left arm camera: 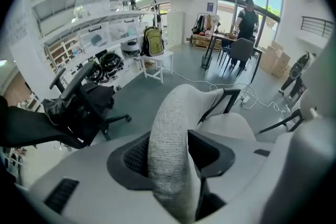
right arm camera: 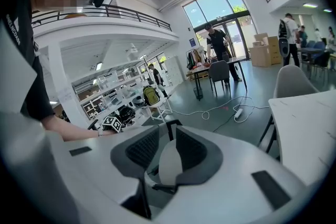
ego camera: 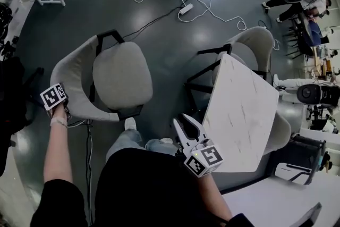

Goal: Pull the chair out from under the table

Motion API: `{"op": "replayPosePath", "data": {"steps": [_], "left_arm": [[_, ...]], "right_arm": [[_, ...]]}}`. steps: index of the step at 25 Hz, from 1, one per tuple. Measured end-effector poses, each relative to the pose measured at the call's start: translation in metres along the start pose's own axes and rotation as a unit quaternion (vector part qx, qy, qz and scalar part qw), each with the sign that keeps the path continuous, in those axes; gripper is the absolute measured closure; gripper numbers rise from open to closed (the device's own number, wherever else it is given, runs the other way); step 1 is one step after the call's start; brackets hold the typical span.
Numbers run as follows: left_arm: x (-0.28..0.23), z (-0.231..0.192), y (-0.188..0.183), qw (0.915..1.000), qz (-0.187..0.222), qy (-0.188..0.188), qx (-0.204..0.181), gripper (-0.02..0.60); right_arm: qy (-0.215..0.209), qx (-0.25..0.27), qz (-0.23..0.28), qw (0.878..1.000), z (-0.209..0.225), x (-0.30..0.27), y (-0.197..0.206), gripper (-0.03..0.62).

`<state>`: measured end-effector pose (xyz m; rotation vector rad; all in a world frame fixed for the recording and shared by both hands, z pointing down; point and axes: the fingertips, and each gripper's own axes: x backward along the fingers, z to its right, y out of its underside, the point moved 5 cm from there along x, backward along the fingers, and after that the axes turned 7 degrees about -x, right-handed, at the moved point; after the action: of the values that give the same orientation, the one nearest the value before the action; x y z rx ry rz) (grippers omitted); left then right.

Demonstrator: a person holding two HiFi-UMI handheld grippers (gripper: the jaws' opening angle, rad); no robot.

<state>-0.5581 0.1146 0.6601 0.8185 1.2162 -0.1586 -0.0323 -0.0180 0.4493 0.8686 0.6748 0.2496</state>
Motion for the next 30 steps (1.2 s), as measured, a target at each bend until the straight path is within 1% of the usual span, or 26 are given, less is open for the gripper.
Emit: {"op": "replayPosePath", "data": {"steps": [2,5,7,9,10,12,15,17,20,22,23,24,25,27,30], "left_arm": [[0.015,0.002,-0.007,0.9994,0.031,-0.008,-0.01,0.377],[0.038,0.004,-0.015,0.9977,0.066,-0.012,-0.014,0.379],[0.059,0.009,-0.024,0.9941,0.097,-0.027,-0.041,0.403],[0.084,0.025,-0.039,0.9859,0.144,-0.032,-0.079,0.425],[0.097,0.036,-0.048,0.9801,0.17,-0.026,-0.098,0.437],[0.125,0.063,-0.063,0.9662,0.221,0.003,-0.133,0.459],[0.17,0.114,-0.08,0.9404,0.284,0.069,-0.175,0.53],[0.196,0.152,-0.085,0.9226,0.307,0.118,-0.202,0.571],[0.226,0.207,-0.077,0.9008,0.308,0.2,-0.231,0.575],[0.245,0.243,-0.065,0.8873,0.297,0.254,-0.246,0.575],[0.255,0.262,-0.058,0.8781,0.288,0.283,-0.257,0.576],[0.265,0.282,-0.049,0.8665,0.278,0.315,-0.27,0.577],[0.277,0.301,-0.038,0.8529,0.269,0.347,-0.283,0.577],[0.304,0.337,-0.013,0.8231,0.256,0.405,-0.305,0.577],[0.337,0.389,0.023,0.7774,0.236,0.472,-0.342,0.577]], "right_arm": [[0.005,-0.005,0.007,1.0,0.003,0.007,0.0,0.488],[0.01,-0.01,0.018,1.0,0.007,0.02,0.001,0.488],[0.016,-0.016,0.027,0.999,0.012,0.029,0.002,0.488],[0.021,-0.022,0.037,0.999,0.018,0.037,0.004,0.488],[0.023,-0.024,0.043,0.999,0.02,0.041,0.005,0.488],[0.023,-0.027,0.054,0.998,0.023,0.049,0.005,0.488],[0.03,-0.031,0.076,0.996,0.025,0.064,0.002,0.488],[0.036,-0.03,0.094,0.994,0.029,0.074,0.0,0.488],[0.04,-0.03,0.112,0.992,0.037,0.094,-0.002,0.488],[0.047,-0.035,0.126,0.99,0.043,0.107,-0.004,0.489],[0.053,-0.039,0.135,0.989,0.046,0.114,-0.005,0.489],[0.06,-0.042,0.144,0.987,0.048,0.122,-0.007,0.488],[0.067,-0.046,0.153,0.985,0.05,0.13,-0.008,0.49],[0.077,-0.051,0.171,0.981,0.054,0.148,-0.011,0.49],[0.092,-0.054,0.194,0.975,0.061,0.17,-0.01,0.49]]}}
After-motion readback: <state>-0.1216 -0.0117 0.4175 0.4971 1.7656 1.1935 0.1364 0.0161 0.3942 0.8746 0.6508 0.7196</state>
